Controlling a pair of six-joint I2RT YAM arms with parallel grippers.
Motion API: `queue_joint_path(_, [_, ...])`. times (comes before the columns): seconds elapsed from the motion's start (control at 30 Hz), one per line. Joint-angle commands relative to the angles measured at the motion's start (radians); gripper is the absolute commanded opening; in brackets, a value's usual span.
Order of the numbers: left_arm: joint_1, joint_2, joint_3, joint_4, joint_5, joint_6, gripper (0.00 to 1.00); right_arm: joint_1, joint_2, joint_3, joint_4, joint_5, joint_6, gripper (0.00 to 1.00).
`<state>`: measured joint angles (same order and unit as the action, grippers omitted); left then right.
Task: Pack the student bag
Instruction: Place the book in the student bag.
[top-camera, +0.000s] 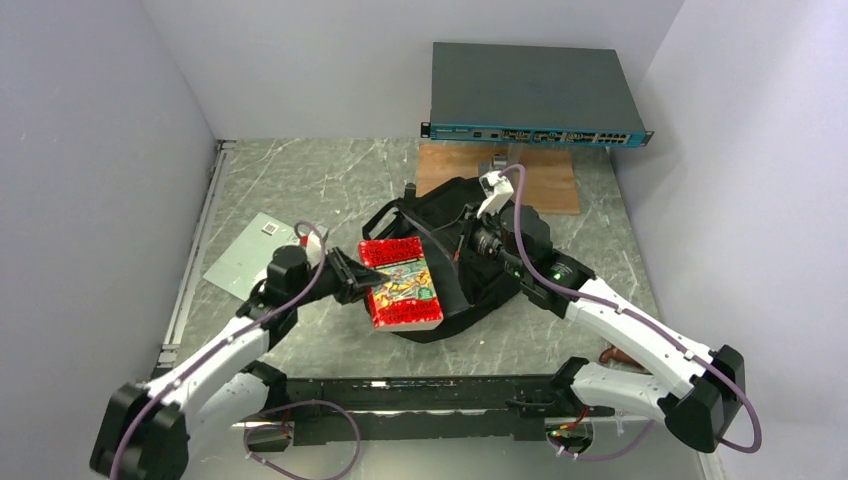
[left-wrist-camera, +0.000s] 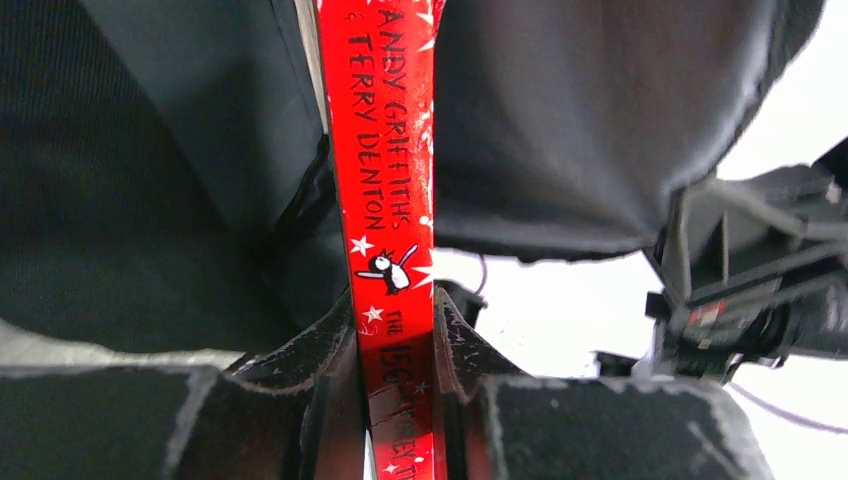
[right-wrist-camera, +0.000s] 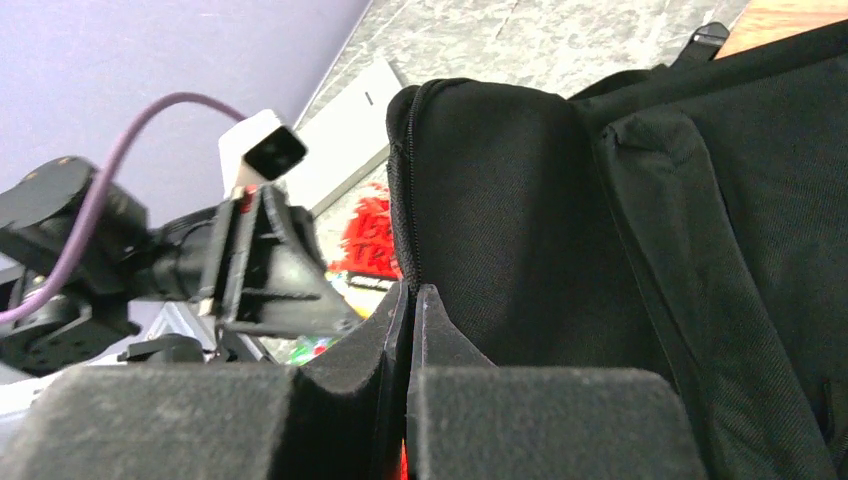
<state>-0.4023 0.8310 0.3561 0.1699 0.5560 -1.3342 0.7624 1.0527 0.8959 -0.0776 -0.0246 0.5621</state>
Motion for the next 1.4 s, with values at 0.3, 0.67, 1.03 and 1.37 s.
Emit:
queue_joint_path(0.3, [-0.068,0.404,0.262,0.166,-0.070,-0.276,0.00,-0.006,-0.072,0.007,0.104,-0.052,0.044,0.00])
queue_joint_path(0.67, [-0.186,0.680,0.400,0.301,-0.217,-0.231,0.00,-0.009,-0.070,0.012,0.125,-0.074,0.039,0.00])
queue_joint_path(1.03, [-0.375,0.947,0.376,0.901,-0.641,-0.143,0.00,-0.014,-0.091,0.029,0.083,-0.063,0.015,0.00])
queue_joint_path(1.37, [-0.445,1.191,0.585,0.810,-0.809,-0.207,0.00,-0.020,-0.110,0.018,0.054,-0.071,0.011,0.00])
